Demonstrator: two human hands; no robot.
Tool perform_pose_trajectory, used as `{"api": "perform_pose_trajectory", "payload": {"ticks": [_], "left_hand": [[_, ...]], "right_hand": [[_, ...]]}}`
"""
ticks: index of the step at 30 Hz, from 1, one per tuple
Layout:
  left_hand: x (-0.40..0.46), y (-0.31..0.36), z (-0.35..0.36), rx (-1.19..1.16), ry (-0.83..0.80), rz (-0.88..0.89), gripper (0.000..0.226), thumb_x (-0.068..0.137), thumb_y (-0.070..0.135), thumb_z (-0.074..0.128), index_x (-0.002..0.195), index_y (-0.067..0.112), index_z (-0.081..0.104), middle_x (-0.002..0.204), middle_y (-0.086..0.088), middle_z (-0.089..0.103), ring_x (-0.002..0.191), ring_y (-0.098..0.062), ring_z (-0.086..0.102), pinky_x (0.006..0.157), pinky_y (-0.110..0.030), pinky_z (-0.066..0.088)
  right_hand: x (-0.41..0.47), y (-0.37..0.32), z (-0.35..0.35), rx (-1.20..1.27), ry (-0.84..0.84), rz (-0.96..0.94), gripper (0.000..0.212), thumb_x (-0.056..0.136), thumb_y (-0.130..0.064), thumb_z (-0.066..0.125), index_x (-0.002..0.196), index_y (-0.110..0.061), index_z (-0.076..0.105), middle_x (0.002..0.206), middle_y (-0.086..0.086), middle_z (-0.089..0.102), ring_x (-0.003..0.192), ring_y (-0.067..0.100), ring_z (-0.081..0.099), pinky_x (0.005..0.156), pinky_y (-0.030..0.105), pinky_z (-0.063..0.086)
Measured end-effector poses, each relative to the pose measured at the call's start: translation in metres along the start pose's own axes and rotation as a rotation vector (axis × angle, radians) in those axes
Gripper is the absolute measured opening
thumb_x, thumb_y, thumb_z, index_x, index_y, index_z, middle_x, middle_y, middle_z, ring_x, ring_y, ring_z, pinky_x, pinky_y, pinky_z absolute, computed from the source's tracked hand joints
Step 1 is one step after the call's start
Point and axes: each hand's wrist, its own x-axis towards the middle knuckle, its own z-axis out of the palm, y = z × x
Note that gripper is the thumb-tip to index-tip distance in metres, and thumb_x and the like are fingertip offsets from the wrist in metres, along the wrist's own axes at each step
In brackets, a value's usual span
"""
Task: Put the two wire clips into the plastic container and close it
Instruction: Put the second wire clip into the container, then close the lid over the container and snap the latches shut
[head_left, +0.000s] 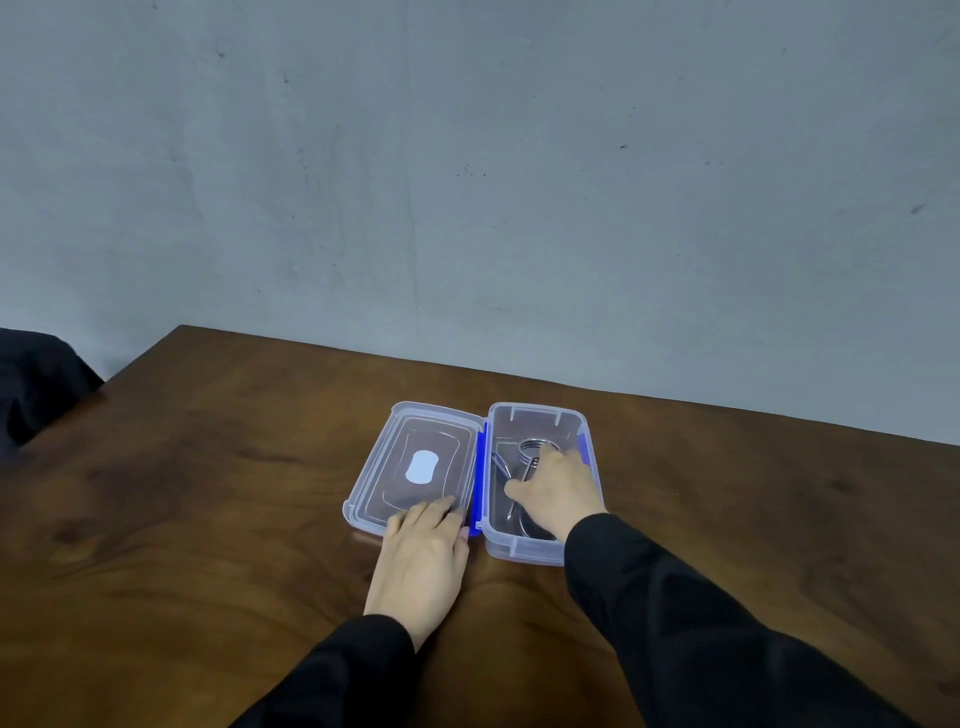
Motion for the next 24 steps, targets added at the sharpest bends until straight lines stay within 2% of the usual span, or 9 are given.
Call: {"api": "perform_pose_trajectory", "payload": {"ticks": [9, 13, 16, 18, 20, 22, 24], "left_hand": [[-0.001, 0.001, -0.002, -0.003, -0.007, 0.014, 0.038, 0.093, 0.034, 0.056, 0.129, 0.023, 0.063, 0.131, 0.006, 0.063, 0.121, -0.013, 0.054, 0.108, -0.034, 0.033], [0.0, -0.001, -0.002, -0.039, -0.007, -0.004, 0.026, 0.085, 0.03, 0.066, 0.109, 0.022, 0.062, 0.121, 0.002, 0.065, 0.112, -0.017, 0.057, 0.102, -0.034, 0.04], [0.0, -0.004, 0.001, -0.033, -0.005, 0.01, 0.014, 0.085, 0.027, 0.07, 0.095, 0.021, 0.062, 0.119, 0.0, 0.065, 0.112, -0.02, 0.057, 0.1, -0.036, 0.043], [-0.001, -0.003, 0.002, -0.034, 0.006, 0.027, 0.009, 0.087, 0.024, 0.07, 0.088, 0.02, 0.061, 0.117, -0.001, 0.066, 0.112, -0.02, 0.058, 0.099, -0.037, 0.044], [-0.001, -0.002, 0.001, -0.028, 0.024, 0.034, 0.007, 0.089, 0.023, 0.069, 0.087, 0.019, 0.063, 0.117, -0.002, 0.067, 0.111, -0.021, 0.059, 0.099, -0.038, 0.045], [-0.001, -0.001, 0.0, -0.031, 0.031, 0.028, 0.005, 0.092, 0.023, 0.066, 0.092, 0.018, 0.065, 0.121, -0.003, 0.066, 0.113, -0.02, 0.059, 0.101, -0.038, 0.043], [0.0, 0.0, -0.001, -0.046, 0.04, 0.021, 0.008, 0.095, 0.023, 0.061, 0.098, 0.018, 0.066, 0.126, -0.003, 0.065, 0.116, -0.02, 0.058, 0.104, -0.038, 0.041]], "right_hand": [[-0.008, -0.001, -0.001, -0.248, 0.027, -0.095, 0.064, 0.094, -0.056, 0.059, 0.14, -0.013, 0.055, 0.142, 0.011, 0.055, 0.121, 0.027, 0.062, 0.098, 0.033, 0.054], [-0.017, 0.006, -0.012, -0.253, 0.28, -0.269, 0.048, 0.099, -0.048, 0.054, 0.136, -0.019, 0.062, 0.134, 0.006, 0.062, 0.121, 0.021, 0.06, 0.097, 0.033, 0.056], [-0.022, 0.023, -0.02, -0.188, 0.4, -0.223, 0.045, 0.101, -0.038, 0.054, 0.142, -0.021, 0.057, 0.14, 0.004, 0.058, 0.124, 0.023, 0.056, 0.097, 0.039, 0.052], [-0.023, 0.04, -0.02, -0.096, 0.339, -0.108, 0.053, 0.103, -0.033, 0.052, 0.152, -0.017, 0.043, 0.149, 0.008, 0.049, 0.131, 0.027, 0.052, 0.102, 0.041, 0.05], [-0.023, 0.054, -0.017, 0.029, 0.199, 0.001, 0.055, 0.105, -0.028, 0.05, 0.156, -0.013, 0.037, 0.15, 0.01, 0.049, 0.126, 0.027, 0.058, 0.1, 0.036, 0.054], [-0.022, 0.06, -0.016, 0.108, 0.119, 0.04, 0.039, 0.105, -0.023, 0.047, 0.142, -0.013, 0.053, 0.132, 0.01, 0.064, 0.104, 0.022, 0.068, 0.086, 0.03, 0.06], [-0.021, 0.063, -0.015, 0.127, 0.105, 0.044, 0.028, 0.105, -0.021, 0.047, 0.127, -0.013, 0.061, 0.114, 0.008, 0.07, 0.09, 0.019, 0.068, 0.071, 0.024, 0.057]]}}
